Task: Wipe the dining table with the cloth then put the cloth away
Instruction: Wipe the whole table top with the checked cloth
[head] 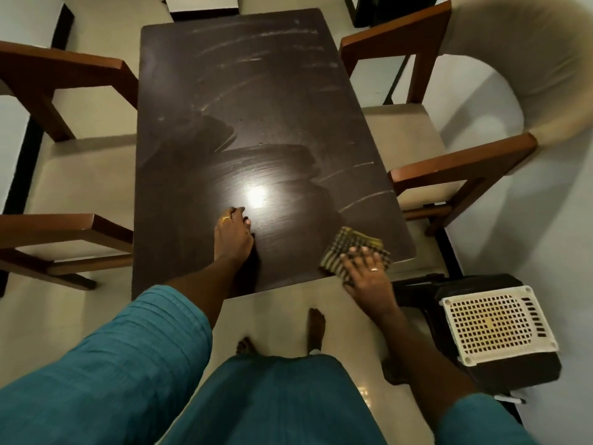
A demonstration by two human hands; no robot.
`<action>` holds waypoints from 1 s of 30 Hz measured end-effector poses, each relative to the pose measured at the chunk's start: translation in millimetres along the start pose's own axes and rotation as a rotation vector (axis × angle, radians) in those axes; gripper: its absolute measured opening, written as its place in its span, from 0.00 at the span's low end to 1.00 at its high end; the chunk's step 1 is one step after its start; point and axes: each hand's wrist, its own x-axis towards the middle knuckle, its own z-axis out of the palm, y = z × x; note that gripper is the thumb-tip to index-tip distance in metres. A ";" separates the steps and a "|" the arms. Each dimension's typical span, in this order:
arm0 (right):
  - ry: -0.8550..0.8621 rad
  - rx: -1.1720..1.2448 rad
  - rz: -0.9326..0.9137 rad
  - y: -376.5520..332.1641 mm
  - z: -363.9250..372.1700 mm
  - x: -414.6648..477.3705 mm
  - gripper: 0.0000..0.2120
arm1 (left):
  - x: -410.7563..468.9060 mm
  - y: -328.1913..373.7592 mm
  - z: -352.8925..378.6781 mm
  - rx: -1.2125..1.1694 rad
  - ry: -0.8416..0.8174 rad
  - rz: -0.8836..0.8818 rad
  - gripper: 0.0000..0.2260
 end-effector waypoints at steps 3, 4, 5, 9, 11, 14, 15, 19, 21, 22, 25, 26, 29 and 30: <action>-0.002 0.086 0.238 47.7 -0.2 -3.3 0.27 | 2.7 18.8 11.8 0.016 -0.032 0.031 0.18; 0.011 0.119 0.292 58.3 -3.9 0.1 0.27 | 3.7 25.0 16.3 0.028 -0.047 0.042 0.18; 0.034 0.150 0.326 65.1 -9.4 5.2 0.26 | 4.4 30.4 20.3 0.040 -0.059 0.050 0.18; 0.133 0.230 0.374 73.6 -20.4 28.9 0.24 | 5.9 46.3 31.5 0.036 -0.063 0.042 0.18; 0.126 0.217 0.349 77.0 -25.1 42.6 0.25 | 6.4 50.7 36.3 0.025 -0.042 0.044 0.17; 0.039 0.180 0.300 85.1 -33.9 66.3 0.26 | 7.4 55.5 40.3 0.007 -0.025 0.033 0.17; 0.031 0.161 0.283 87.8 -38.2 75.3 0.27 | 8.0 57.4 41.1 -0.001 -0.017 0.017 0.17; -0.005 0.110 0.217 92.6 -51.2 114.0 0.28 | 13.2 62.2 44.5 -0.031 0.018 -0.024 0.17; -0.025 0.103 0.216 89.1 -54.0 129.8 0.28 | 16.1 62.6 46.4 -0.045 0.039 -0.044 0.17; -0.028 0.100 0.227 85.7 -54.5 135.5 0.29 | 17.0 62.3 47.0 -0.049 0.049 -0.052 0.16; -0.030 0.105 0.281 74.7 -55.9 153.1 0.29 | 20.9 62.0 49.8 -0.047 0.073 -0.071 0.16; -0.030 0.123 0.301 71.5 -57.7 160.5 0.29 | 22.5 61.8 50.3 -0.047 0.076 -0.076 0.17; -0.015 0.192 0.357 67.6 -68.8 188.8 0.29 | 25.1 62.2 50.2 -0.048 0.080 -0.089 0.17; -0.006 0.224 0.381 68.5 -73.3 200.4 0.28 | 26.0 62.3 49.9 -0.044 0.081 -0.088 0.17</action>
